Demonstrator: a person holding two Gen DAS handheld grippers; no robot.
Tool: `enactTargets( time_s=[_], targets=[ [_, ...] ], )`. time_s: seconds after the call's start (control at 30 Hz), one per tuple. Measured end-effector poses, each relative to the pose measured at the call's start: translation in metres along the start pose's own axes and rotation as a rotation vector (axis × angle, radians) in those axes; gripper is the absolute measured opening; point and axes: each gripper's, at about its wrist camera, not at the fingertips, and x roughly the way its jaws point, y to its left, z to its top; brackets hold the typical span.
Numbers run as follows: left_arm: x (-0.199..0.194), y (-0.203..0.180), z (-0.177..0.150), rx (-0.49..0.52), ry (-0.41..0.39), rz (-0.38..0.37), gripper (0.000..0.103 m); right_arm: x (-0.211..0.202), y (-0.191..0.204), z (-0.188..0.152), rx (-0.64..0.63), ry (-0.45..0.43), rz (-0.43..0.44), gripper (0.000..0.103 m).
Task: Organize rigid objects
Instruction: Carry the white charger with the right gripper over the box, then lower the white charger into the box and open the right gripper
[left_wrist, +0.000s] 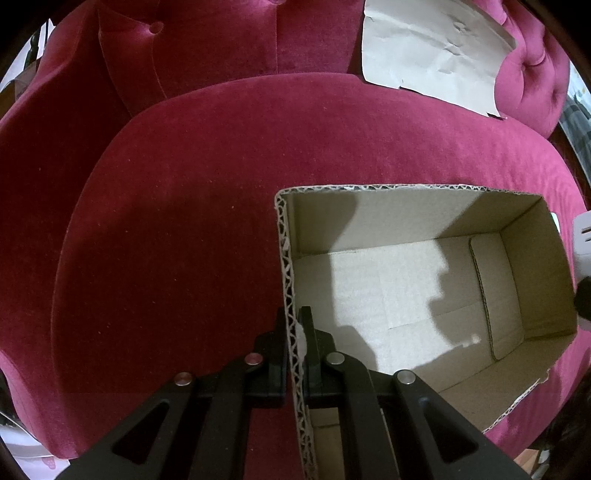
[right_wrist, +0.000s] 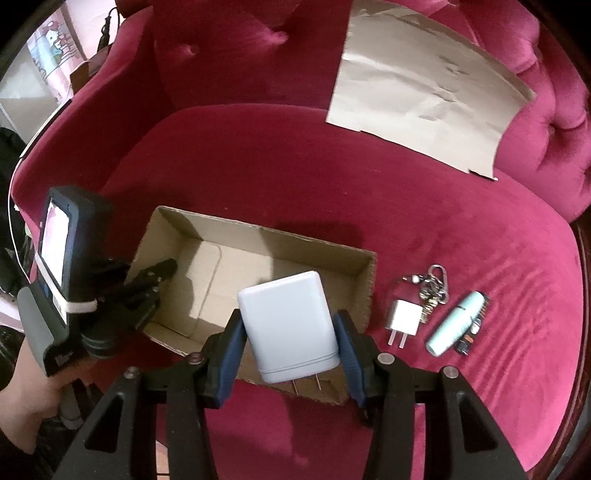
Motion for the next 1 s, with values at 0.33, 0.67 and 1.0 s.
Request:
enactTargets(
  time_s=[0.33, 0.67, 1.0],
  targets=[
    [0.001, 0.001, 0.001, -0.004, 0.007, -0.007, 0.005, 0.023, 0.020, 0.007, -0.017, 0.003, 0.039, 0.052],
    [0.002, 0.005, 0.000, -0.012, 0.007, -0.022, 0.005, 0.040, 0.028, 0.007, -0.010, 0.016, 0.059, 0.052],
    [0.002, 0.004, 0.000, -0.009, 0.008, -0.020, 0.005, 0.043, 0.029, 0.011, 0.004, 0.000, 0.077, 0.054]
  ],
)
